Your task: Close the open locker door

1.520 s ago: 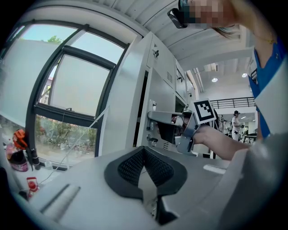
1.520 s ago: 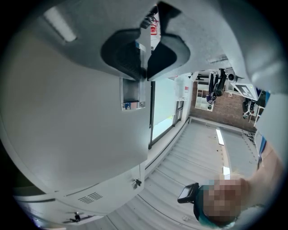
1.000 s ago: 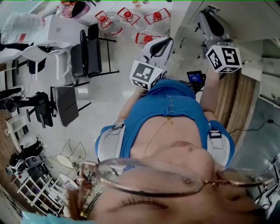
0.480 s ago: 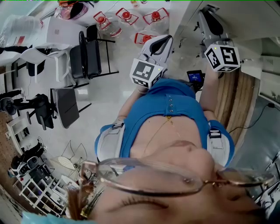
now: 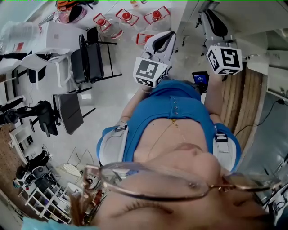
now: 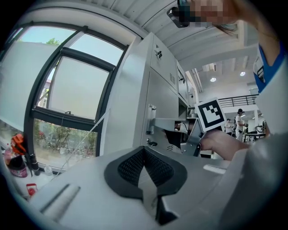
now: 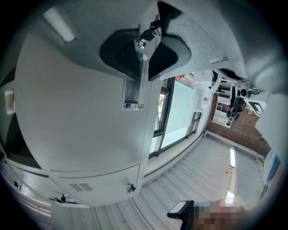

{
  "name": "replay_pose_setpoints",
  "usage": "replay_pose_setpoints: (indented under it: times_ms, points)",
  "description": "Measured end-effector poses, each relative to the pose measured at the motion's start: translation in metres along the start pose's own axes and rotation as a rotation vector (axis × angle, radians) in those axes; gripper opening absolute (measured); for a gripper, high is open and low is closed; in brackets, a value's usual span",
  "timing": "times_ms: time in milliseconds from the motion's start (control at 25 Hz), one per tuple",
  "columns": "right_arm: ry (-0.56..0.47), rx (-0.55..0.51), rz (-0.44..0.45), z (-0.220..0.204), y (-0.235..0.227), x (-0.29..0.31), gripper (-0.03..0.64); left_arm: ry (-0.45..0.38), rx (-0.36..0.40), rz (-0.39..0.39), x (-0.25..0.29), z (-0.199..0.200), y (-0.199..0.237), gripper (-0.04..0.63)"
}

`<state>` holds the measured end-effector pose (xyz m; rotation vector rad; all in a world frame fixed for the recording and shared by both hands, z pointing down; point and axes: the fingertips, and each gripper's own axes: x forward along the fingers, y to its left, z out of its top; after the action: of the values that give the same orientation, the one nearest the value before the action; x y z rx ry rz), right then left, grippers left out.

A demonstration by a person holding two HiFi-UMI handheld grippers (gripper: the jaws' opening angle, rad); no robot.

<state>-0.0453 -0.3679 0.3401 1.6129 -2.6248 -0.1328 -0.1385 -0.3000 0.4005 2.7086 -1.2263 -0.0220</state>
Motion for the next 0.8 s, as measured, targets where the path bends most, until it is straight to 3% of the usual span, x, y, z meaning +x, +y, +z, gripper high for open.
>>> replay_pose_setpoints:
  times_ms: [160,800]
  points:
    - [0.021,0.007,0.009,-0.010,0.003,-0.013,0.003,0.009,0.002,-0.020,0.005,-0.001,-0.009,0.000]
    - [0.080,0.036,0.095,-0.041,0.042,-0.052,0.003,0.012,0.010,-0.061,0.011,-0.006,-0.039,-0.002]
